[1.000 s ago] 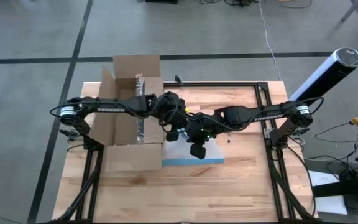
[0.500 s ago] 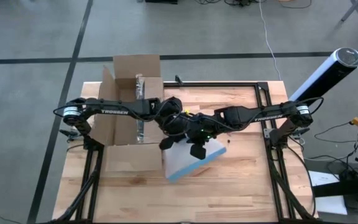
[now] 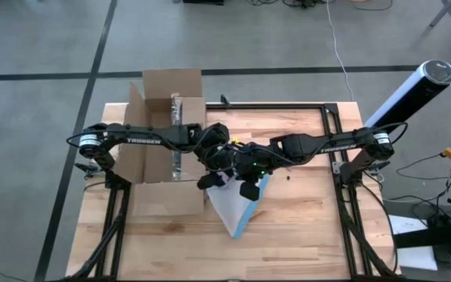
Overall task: Unpack boxes
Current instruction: Close the blue transparent zip bag
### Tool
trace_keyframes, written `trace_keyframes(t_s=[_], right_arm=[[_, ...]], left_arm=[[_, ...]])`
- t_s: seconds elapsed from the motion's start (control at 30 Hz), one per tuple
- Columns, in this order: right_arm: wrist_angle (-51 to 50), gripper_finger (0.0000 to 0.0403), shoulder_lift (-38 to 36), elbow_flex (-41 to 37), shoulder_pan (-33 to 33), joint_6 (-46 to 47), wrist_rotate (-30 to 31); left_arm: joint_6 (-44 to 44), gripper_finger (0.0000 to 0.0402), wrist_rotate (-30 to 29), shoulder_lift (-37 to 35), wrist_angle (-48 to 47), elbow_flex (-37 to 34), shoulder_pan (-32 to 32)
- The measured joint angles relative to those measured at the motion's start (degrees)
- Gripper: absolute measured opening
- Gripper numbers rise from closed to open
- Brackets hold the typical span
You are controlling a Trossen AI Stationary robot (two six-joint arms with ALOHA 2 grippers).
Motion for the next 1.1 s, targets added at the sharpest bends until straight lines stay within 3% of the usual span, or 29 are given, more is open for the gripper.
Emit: trace_keyframes(t_s=[0.23, 0.5, 0.73, 0.83, 1.1], right_arm=[[-0.15, 0.0000, 0.00, 0.00, 0.00, 0.40, 0.02], [-2.49, 0.0000, 0.00, 0.02, 0.11, 1.57, -1.93], [-3.12, 0.0000, 0.00, 0.00, 0.11, 0.99, -1.75], [-2.94, 0.0000, 0.00, 0.00, 0.09, 0.90, -1.44], [-2.75, 0.0000, 0.00, 0.00, 0.11, 0.09, -1.42]], left_arm=[[-0.85, 0.0264, -5.23, -0.69, -1.71, 0.00, -0.01], [-1.69, 0.0241, -8.09, -3.20, -4.47, 0.00, -0.02], [-0.93, 0.0220, -9.62, -8.46, -14.63, 0.00, -0.02], [0.34, 0.0217, -12.29, -10.55, -19.24, 0.00, -0.02], [-1.52, 0.0226, -12.55, -11.02, -23.78, 0.00, -0.17]])
